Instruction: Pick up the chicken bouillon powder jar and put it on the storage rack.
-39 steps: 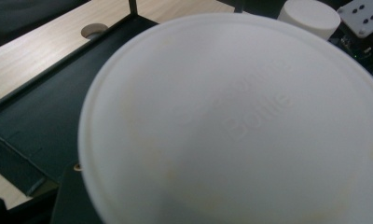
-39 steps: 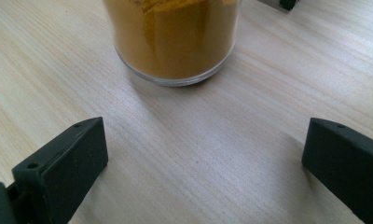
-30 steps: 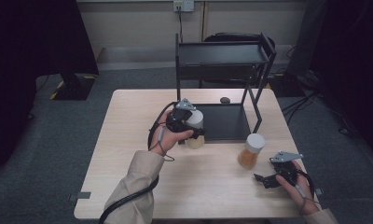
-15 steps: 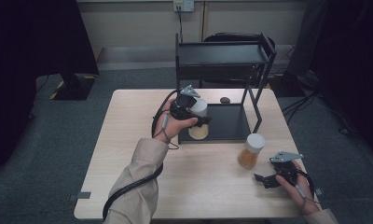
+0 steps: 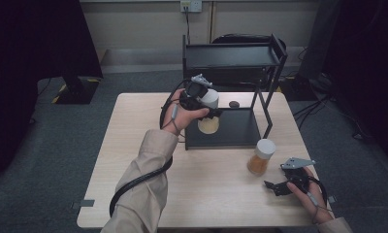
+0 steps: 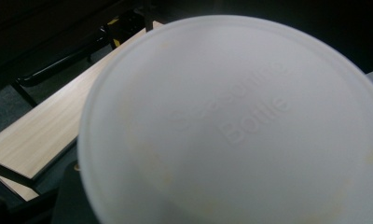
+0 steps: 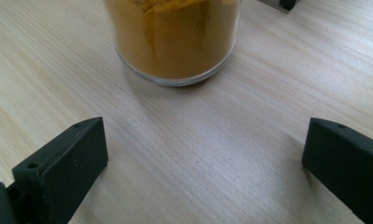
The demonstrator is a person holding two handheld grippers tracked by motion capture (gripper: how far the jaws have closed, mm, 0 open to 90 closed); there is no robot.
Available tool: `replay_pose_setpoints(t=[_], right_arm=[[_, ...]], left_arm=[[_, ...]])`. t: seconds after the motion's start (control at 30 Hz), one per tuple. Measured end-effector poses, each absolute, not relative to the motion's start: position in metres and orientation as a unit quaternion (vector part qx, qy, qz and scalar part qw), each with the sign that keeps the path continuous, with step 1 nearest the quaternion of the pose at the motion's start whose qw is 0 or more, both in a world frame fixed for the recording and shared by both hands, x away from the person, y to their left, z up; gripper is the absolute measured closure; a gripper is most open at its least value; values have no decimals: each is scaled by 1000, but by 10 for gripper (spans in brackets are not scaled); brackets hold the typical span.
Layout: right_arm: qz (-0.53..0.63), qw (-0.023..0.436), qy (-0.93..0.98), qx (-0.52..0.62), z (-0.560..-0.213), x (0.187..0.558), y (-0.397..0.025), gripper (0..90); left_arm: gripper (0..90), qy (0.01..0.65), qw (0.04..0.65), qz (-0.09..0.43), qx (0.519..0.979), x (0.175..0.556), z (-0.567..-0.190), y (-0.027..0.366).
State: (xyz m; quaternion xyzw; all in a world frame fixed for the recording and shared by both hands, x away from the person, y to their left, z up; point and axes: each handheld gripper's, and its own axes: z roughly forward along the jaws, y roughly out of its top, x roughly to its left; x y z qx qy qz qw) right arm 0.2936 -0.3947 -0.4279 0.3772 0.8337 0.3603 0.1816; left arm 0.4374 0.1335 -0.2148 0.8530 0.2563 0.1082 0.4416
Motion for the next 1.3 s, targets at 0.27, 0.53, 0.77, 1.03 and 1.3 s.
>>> replay_pose_setpoints(t=[0.27, 0.53, 0.77, 1.03, 1.3], right_arm=[[360, 182, 834, 377, -428, 294, -395, 0], [360, 182, 834, 377, -428, 294, -395, 0], [360, 182, 834, 377, -428, 294, -395, 0], [360, 181, 834, 377, -428, 294, -395, 0], [361, 181, 834, 377, -428, 294, -395, 0]], left_arm=[[350, 252, 438, 110, 856, 445, -194, 127], [350, 255, 434, 115, 856, 450, -169, 126], [351, 256, 439, 118, 853, 453, -146, 129], [351, 257, 441, 118, 852, 458, -126, 129], [351, 250, 448, 122, 849, 463, -105, 130]])
